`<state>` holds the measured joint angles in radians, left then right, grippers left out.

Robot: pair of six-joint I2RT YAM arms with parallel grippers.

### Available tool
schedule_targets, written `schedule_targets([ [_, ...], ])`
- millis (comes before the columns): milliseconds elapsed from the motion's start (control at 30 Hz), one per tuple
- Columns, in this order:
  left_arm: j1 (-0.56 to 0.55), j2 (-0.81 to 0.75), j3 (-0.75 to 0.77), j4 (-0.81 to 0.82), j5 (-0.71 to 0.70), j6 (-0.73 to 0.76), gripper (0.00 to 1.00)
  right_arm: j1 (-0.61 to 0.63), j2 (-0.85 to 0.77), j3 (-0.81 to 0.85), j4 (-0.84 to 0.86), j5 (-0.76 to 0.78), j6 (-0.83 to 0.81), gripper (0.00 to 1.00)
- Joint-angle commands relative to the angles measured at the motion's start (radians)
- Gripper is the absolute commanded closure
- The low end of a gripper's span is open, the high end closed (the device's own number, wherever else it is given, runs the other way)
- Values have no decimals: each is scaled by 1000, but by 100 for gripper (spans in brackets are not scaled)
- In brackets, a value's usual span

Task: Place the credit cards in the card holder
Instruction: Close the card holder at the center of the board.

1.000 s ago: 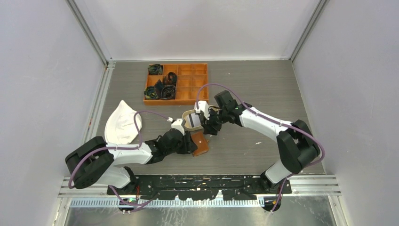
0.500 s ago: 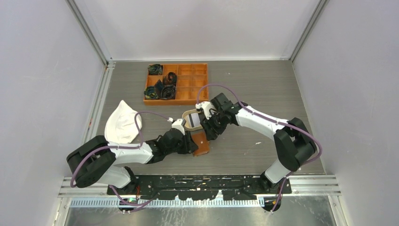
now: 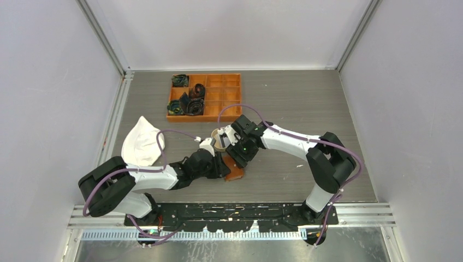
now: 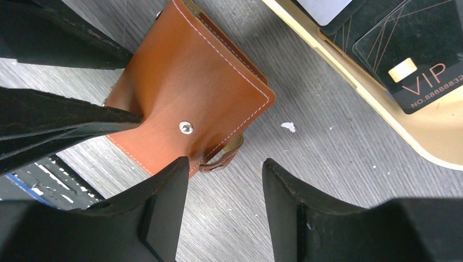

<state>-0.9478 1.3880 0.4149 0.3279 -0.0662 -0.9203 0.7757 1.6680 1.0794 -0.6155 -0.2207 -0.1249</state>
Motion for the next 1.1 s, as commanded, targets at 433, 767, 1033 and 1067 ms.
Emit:
schedule_targets([
  [433,-2,-20,-27,18,12,-11,60,-5,-4,74,-73,91,-51,69],
  [767,-2,-21,-26,36,28,-9,60,-62,3,97,-111,21,-44,90],
  [1033,-1,-5,-27,140,123,6,56,-89,10,129,-132,-17,-75,99],
  [1067,-1,-4,-29,153,132,6,55,-91,9,133,-133,-15,-83,99],
])
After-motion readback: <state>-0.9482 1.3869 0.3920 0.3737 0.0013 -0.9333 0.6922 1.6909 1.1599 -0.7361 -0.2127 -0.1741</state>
